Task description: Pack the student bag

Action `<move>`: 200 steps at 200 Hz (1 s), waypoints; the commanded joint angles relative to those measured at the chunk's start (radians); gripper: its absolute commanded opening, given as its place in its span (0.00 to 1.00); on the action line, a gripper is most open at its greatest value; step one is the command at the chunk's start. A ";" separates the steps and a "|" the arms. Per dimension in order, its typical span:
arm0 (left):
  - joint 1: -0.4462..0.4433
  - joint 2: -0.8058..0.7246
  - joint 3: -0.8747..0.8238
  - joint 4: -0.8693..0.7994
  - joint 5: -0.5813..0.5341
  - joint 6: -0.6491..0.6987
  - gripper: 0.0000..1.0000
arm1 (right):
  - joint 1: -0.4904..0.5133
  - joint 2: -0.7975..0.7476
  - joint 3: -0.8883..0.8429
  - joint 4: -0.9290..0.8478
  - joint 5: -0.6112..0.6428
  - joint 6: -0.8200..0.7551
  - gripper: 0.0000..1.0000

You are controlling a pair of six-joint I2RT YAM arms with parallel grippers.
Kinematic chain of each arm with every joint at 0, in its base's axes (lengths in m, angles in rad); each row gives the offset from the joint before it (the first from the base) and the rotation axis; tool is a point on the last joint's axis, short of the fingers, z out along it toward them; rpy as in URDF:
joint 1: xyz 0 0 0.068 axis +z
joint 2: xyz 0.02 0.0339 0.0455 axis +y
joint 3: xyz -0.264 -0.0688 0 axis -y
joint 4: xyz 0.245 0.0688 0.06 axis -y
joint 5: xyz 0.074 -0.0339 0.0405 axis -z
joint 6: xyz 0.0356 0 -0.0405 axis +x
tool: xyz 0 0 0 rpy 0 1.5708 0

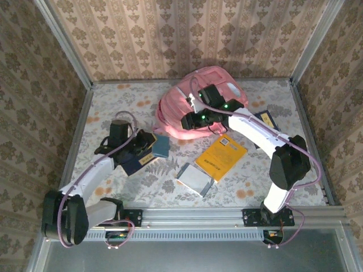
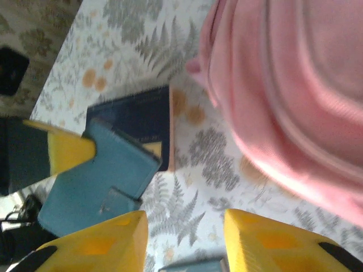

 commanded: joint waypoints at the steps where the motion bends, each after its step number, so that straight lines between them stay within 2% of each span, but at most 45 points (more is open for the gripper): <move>1: 0.037 -0.030 0.026 -0.046 0.049 0.025 0.07 | -0.039 0.057 0.071 -0.018 0.086 -0.005 0.47; 17: 0.049 -0.026 0.026 -0.035 0.064 0.018 0.07 | -0.082 0.093 0.120 0.017 0.117 0.031 0.51; 41: 0.055 -0.010 0.024 -0.002 0.088 0.002 0.07 | -0.150 0.195 0.242 0.055 0.064 0.076 0.52; 59: 0.059 -0.004 0.026 0.011 0.088 -0.002 0.07 | -0.178 0.313 0.390 -0.011 -0.035 0.077 0.52; 89: 0.075 -0.007 0.036 0.006 0.129 0.005 0.07 | -0.179 0.458 0.589 -0.130 -0.108 0.035 0.51; 148: 0.101 0.011 0.050 0.015 0.154 0.007 0.08 | -0.170 0.592 0.745 -0.207 -0.191 0.028 0.47; 200: 0.109 0.023 0.046 0.023 0.165 0.005 0.08 | -0.167 0.628 0.749 -0.225 -0.215 0.026 0.43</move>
